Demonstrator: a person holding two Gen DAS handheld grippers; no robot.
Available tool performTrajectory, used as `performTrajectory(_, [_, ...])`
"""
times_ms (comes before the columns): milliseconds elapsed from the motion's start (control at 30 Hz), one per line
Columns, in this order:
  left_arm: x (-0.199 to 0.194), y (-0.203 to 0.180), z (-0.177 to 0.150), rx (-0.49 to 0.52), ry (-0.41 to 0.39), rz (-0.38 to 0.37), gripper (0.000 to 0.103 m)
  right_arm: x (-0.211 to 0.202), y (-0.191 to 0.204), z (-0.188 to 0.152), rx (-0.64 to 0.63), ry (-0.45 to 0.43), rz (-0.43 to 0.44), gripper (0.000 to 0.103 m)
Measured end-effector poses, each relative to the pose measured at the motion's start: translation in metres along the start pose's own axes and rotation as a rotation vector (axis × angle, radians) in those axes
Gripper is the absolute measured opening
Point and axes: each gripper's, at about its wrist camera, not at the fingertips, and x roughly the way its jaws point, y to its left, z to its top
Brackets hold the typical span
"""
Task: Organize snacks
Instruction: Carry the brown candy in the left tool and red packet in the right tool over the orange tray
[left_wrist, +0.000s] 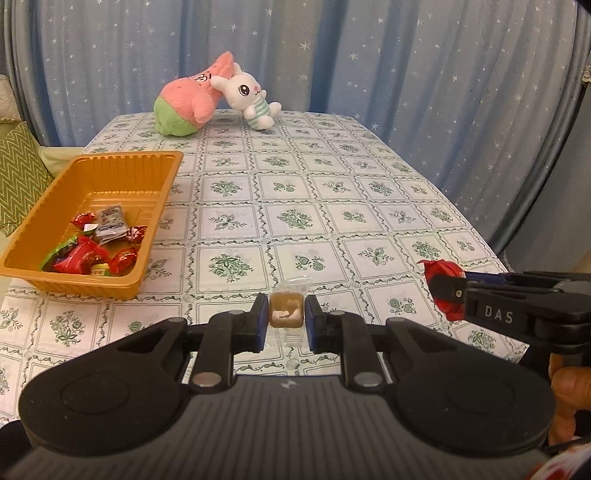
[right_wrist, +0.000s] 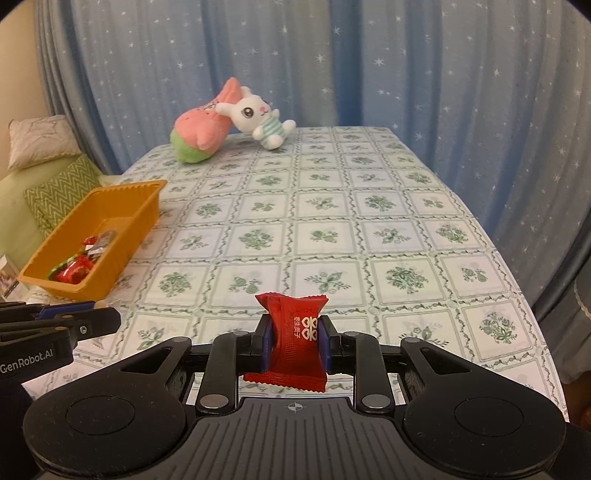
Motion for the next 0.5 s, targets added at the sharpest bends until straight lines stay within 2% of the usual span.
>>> performTrajectory(500, [-0.02,0.014,0.007,-0.023,-0.032,0.008,0.018,0.0,0.028,0.009,-0.035,-0.005,0.041,0.026])
